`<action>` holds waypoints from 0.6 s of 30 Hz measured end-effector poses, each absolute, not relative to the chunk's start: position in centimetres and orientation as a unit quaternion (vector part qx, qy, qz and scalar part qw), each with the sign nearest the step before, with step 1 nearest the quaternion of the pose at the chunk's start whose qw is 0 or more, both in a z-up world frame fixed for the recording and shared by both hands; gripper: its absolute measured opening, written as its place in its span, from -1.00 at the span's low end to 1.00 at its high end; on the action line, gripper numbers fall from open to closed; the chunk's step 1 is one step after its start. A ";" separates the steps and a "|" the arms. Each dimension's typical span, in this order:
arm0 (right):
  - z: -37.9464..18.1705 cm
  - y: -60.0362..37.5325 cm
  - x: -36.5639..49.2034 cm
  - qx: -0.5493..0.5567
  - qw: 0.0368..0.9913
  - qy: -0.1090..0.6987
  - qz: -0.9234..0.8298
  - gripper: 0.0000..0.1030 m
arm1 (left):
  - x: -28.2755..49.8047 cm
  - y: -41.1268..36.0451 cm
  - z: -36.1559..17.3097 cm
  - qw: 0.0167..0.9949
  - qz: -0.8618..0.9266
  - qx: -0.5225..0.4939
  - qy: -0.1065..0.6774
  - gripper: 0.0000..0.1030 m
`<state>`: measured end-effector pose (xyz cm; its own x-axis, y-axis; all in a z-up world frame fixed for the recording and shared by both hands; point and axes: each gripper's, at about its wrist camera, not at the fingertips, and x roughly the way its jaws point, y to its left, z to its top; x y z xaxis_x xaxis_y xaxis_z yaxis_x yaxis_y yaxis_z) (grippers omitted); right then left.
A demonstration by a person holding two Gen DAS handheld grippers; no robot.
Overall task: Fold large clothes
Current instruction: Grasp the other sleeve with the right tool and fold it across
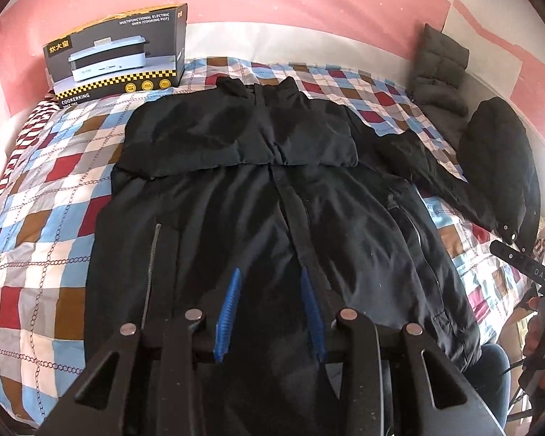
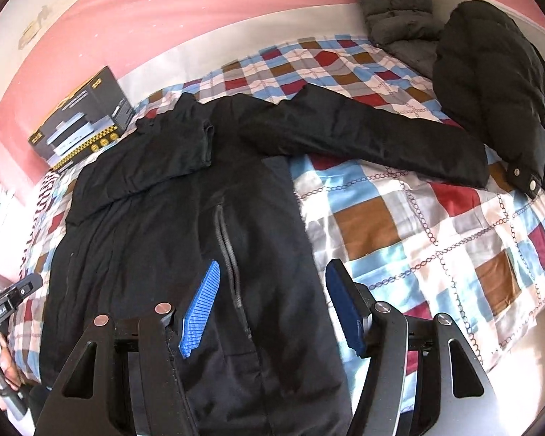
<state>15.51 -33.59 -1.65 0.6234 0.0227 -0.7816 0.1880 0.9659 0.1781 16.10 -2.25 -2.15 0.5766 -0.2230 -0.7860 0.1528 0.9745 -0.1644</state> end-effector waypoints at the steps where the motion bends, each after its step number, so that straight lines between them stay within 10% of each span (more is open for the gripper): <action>1: -1.7 -33.8 15.6 0.124 0.892 0.431 -0.049 0.19 | 16.4 -2.4 -2.2 0.886 -0.106 -0.039 0.449 -0.29; 18: -7.1 -46.2 22.2 0.262 0.861 0.414 -0.135 0.19 | 23.9 -4.3 -5.8 0.879 -0.097 -0.027 0.466 -0.28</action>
<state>22.21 -46.15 -7.11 0.6206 -0.0157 -0.7840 0.4494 0.8264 0.3392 23.90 -4.34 -5.85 0.5469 -0.1961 -0.8139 0.1464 0.9796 -0.1377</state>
